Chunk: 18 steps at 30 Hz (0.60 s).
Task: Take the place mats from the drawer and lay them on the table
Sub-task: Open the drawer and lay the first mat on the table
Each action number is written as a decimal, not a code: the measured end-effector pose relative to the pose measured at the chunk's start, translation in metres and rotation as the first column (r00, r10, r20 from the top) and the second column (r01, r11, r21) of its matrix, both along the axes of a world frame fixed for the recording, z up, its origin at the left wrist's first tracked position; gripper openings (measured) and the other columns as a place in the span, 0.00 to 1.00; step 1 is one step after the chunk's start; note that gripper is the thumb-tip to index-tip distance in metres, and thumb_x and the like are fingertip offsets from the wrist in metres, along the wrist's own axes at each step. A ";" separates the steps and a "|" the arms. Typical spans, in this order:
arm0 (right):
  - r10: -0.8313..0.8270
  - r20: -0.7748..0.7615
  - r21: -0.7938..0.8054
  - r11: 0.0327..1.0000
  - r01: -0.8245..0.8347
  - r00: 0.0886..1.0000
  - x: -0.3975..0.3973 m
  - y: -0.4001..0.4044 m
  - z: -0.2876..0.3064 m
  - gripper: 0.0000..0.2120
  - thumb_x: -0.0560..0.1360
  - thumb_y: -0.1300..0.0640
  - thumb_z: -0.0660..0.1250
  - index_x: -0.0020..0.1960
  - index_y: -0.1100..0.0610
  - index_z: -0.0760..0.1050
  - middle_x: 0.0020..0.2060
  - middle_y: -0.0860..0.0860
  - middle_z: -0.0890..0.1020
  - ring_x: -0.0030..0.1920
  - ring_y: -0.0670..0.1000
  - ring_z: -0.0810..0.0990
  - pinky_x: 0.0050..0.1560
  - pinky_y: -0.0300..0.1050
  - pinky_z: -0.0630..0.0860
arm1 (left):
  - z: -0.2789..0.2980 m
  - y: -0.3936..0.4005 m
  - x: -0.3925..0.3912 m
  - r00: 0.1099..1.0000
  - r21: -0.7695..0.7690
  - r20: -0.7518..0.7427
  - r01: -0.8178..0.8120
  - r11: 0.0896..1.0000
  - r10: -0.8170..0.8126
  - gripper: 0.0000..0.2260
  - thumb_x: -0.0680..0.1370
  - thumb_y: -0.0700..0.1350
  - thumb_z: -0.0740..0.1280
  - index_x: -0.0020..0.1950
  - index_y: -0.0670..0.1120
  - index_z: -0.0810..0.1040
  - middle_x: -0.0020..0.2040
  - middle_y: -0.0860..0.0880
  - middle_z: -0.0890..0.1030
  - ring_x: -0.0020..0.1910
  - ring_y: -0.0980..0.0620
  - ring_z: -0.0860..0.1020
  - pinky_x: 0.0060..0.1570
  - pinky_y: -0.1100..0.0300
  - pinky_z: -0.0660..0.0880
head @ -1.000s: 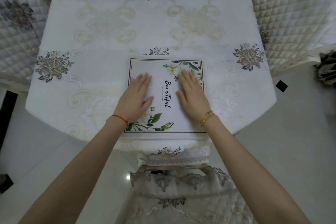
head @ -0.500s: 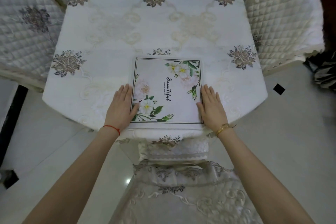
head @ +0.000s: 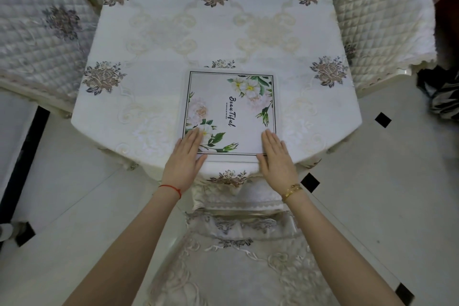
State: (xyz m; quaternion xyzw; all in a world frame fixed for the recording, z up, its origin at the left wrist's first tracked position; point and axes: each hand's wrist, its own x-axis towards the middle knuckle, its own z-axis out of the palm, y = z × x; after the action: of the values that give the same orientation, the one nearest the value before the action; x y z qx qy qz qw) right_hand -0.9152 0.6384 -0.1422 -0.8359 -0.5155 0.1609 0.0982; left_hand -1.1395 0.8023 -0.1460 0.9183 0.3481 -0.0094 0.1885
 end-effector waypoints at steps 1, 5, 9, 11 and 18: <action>-0.018 0.004 -0.004 1.000 0.018 1.000 0.006 -0.007 0.000 0.29 0.81 0.45 0.44 0.78 0.57 0.48 0.77 0.51 0.49 0.77 0.48 0.45 0.76 0.47 0.43 | 0.000 0.000 -0.003 1.000 -0.002 -0.003 -0.017 1.000 0.017 0.30 0.80 0.60 0.43 0.79 0.46 0.48 0.79 0.49 0.51 0.78 0.53 0.49 0.77 0.52 0.50; -0.039 0.025 -0.007 0.999 0.039 0.999 0.021 -0.020 0.003 0.28 0.81 0.48 0.46 0.78 0.57 0.47 0.78 0.52 0.50 0.77 0.49 0.45 0.76 0.47 0.41 | 0.004 0.004 -0.014 0.997 0.005 -0.016 -0.074 0.997 0.074 0.31 0.80 0.59 0.46 0.78 0.42 0.52 0.79 0.46 0.53 0.78 0.49 0.51 0.76 0.53 0.48; -0.033 -0.015 0.051 0.998 0.034 0.999 0.031 0.001 0.013 0.28 0.82 0.51 0.50 0.78 0.58 0.47 0.78 0.52 0.48 0.77 0.50 0.42 0.76 0.48 0.40 | 0.012 0.020 -0.007 0.997 0.019 0.029 -0.075 0.997 0.075 0.27 0.82 0.50 0.58 0.77 0.40 0.56 0.78 0.43 0.57 0.77 0.45 0.55 0.76 0.52 0.52; 0.018 -0.032 0.071 0.997 -0.016 0.999 0.036 0.025 0.017 0.28 0.82 0.50 0.52 0.78 0.58 0.48 0.77 0.52 0.49 0.77 0.51 0.44 0.76 0.49 0.41 | 0.018 0.032 0.008 0.996 0.006 0.076 -0.044 0.999 0.044 0.27 0.81 0.48 0.60 0.77 0.40 0.58 0.77 0.42 0.60 0.76 0.44 0.58 0.76 0.50 0.55; 0.100 -0.034 0.039 0.994 -0.099 0.994 0.053 0.127 0.011 0.28 0.81 0.49 0.54 0.77 0.58 0.51 0.77 0.54 0.53 0.77 0.53 0.47 0.76 0.48 0.43 | 0.014 0.081 0.078 0.997 -0.003 0.077 0.033 0.999 -0.033 0.27 0.82 0.49 0.58 0.78 0.42 0.55 0.78 0.44 0.58 0.77 0.45 0.53 0.76 0.54 0.50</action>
State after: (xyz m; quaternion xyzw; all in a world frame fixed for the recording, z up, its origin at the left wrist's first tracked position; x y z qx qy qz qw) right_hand -0.8626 0.7651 -0.1311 -0.8043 -0.5575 0.1707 0.1149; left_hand -1.0615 0.8833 -0.1325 0.9231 0.3255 0.0220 0.2037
